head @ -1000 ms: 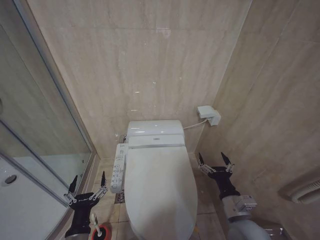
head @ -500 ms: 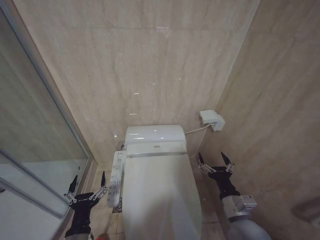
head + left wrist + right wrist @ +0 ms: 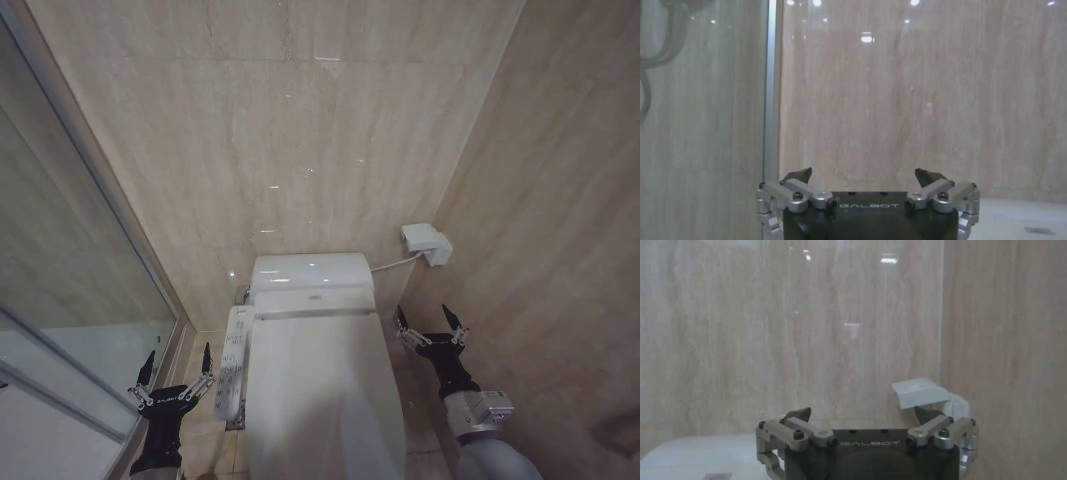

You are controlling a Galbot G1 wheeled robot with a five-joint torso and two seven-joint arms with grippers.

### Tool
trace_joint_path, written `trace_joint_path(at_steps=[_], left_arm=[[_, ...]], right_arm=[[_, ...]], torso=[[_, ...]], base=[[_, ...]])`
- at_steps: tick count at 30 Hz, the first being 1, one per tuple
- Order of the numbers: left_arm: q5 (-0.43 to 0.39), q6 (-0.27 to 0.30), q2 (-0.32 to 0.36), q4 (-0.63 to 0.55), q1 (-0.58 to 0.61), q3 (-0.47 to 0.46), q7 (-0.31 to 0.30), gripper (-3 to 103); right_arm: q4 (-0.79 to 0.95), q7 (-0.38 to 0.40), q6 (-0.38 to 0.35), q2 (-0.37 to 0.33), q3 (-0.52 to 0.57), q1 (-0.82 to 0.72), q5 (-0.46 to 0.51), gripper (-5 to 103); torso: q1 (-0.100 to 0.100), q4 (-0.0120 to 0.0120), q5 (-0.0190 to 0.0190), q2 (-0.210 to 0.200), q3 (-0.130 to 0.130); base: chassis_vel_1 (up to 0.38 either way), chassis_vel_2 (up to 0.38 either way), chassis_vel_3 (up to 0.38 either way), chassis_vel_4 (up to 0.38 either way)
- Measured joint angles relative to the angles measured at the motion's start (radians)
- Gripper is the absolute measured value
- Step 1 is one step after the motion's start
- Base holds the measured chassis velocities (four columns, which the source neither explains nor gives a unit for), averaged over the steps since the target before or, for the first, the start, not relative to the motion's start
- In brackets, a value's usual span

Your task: Open the toilet lid, clean the toilet bowl with a toilet brush, close the toilet lid, and flush.

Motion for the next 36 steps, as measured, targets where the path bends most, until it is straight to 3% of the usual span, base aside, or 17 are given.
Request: trace_joint_path(at_steps=[36], left_arm=[[0.000,0.000,0.000,0.000,0.000,0.000,0.000,100]], right_arm=[[0.000,0.000,0.000,0.000,0.000,0.000,0.000,100]], torso=[[-0.001,-0.0001,0.0000,0.000,0.000]], base=[[-0.005,0.007,0.005,-0.006]])
